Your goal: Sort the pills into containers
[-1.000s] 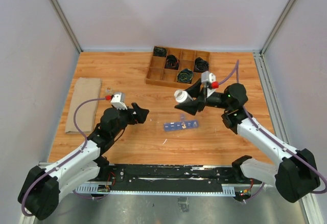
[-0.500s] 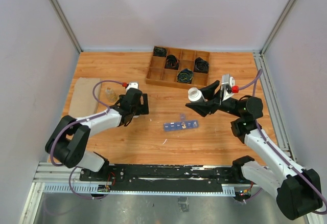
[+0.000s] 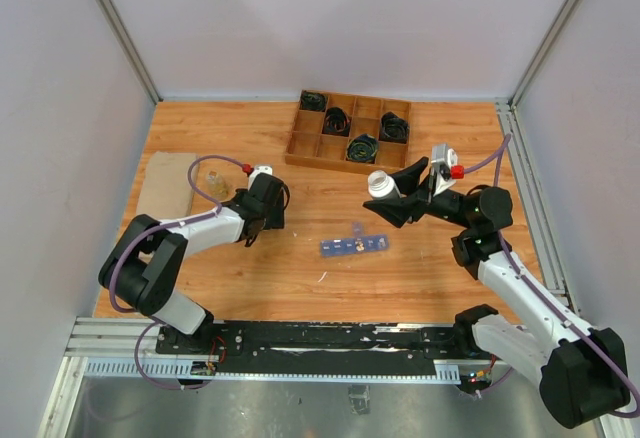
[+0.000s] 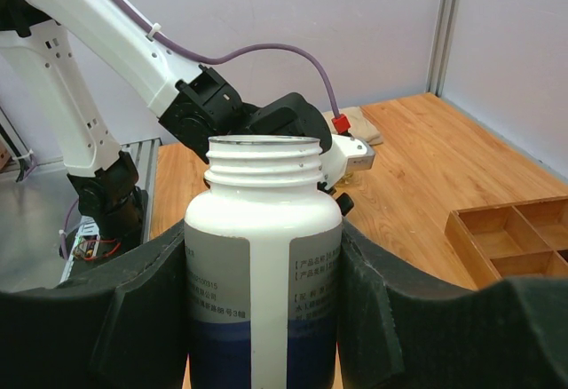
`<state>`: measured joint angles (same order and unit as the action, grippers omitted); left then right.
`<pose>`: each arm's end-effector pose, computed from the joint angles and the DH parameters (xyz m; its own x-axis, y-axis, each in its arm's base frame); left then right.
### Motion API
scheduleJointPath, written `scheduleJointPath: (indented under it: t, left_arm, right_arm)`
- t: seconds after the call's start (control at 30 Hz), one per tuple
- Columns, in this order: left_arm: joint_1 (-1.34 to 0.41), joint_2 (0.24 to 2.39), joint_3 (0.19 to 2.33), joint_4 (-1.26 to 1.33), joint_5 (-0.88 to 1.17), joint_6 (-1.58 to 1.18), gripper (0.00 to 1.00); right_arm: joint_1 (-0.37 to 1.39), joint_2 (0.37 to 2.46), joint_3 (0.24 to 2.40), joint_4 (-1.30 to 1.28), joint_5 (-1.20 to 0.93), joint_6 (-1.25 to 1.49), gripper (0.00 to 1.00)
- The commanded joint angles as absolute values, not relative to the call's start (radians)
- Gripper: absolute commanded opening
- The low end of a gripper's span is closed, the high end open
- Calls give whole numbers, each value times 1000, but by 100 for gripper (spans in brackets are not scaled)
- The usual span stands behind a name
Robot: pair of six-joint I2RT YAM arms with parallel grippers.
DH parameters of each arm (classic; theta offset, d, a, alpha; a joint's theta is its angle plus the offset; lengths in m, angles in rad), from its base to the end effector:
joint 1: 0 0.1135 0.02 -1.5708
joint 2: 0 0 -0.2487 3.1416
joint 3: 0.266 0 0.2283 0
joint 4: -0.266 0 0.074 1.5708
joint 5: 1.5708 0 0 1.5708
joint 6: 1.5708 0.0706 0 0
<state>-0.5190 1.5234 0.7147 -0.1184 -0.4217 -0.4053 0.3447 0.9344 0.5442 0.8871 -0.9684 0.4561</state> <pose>0.2634 -0.1172 0.1333 -0.7326 0.0042 -0.6806 -0.0540 0.9965 0.0642 0.1676 0.1220 0.3396 0.0182 0.2717 -0.9622 -0.9815 0.1881 0.0345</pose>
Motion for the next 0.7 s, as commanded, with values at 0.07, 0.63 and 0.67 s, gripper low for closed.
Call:
scheduleJointPath:
  t: [0.07, 0.63, 0.67]
  left_arm:
    - [-514, 1537, 737, -129, -416, -415, 63]
    - [-514, 1540, 730, -180, -392, -464, 58]
    - [-514, 1535, 726, -181, -390, -467, 58]
  right_arm:
    - [327, 935, 537, 906, -968, 458, 15]
    - [320, 939, 534, 922, -971, 483, 14]
    - [319, 940, 533, 922, -971, 485, 14]
